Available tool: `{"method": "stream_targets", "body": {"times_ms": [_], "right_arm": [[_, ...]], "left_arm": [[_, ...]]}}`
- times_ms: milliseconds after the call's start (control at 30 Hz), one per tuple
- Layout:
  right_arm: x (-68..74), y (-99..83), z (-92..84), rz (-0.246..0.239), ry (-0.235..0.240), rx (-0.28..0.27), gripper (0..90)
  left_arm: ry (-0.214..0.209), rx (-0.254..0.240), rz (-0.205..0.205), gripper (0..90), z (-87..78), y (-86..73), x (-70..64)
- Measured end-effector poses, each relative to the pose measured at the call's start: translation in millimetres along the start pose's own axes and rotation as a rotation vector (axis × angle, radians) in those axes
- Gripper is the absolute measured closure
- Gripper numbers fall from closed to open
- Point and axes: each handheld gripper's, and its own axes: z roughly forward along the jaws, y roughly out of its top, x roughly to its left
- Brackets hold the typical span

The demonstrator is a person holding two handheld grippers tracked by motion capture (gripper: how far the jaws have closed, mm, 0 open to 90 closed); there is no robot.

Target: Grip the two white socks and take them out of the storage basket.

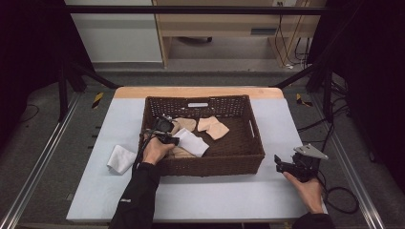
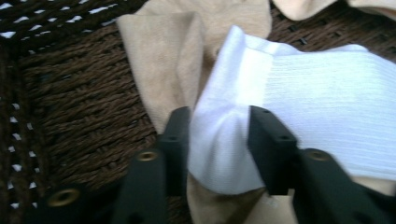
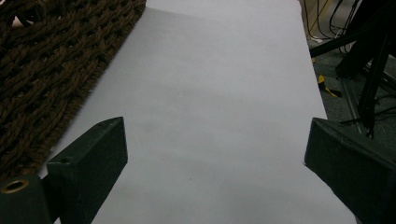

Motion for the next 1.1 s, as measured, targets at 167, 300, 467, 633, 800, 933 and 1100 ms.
{"method": "stream_targets", "body": {"times_ms": [167,300,467,633,800,933,1100], "right_arm": [[0.1,0.0,0.1,0.000,0.000,0.001,6.2],[0.0,0.1,0.0,0.002,0.000,0.002,6.3],[-0.4,0.1,-0.1,0.000,-0.001,0.000,6.3],[-0.8,0.3,-0.7,0.003,-0.002,-0.003,6.3],[-0.3,0.1,0.1,0.000,0.000,0.001,6.3],[0.1,-0.1,0.9,-0.003,0.004,0.007,6.3],[-0.1,-0.1,0.6,-0.001,0.002,0.006,6.3]], "left_arm": [[-0.019,-0.026,-0.006,83.5,-3.9,1.1,0.6],[-0.016,-0.067,-0.018,86.4,-8.5,2.3,1.2],[0.000,-0.125,-0.029,87.0,-15.0,4.7,0.8],[-0.004,-0.234,-0.043,87.4,-25.2,5.1,0.6],[-0.011,-0.217,-0.029,87.3,-23.4,5.3,0.6],[-0.020,-0.119,-0.004,83.8,-13.2,5.0,0.9],[-0.010,-0.072,0.020,60.9,-2.4,3.4,1.9]]}}
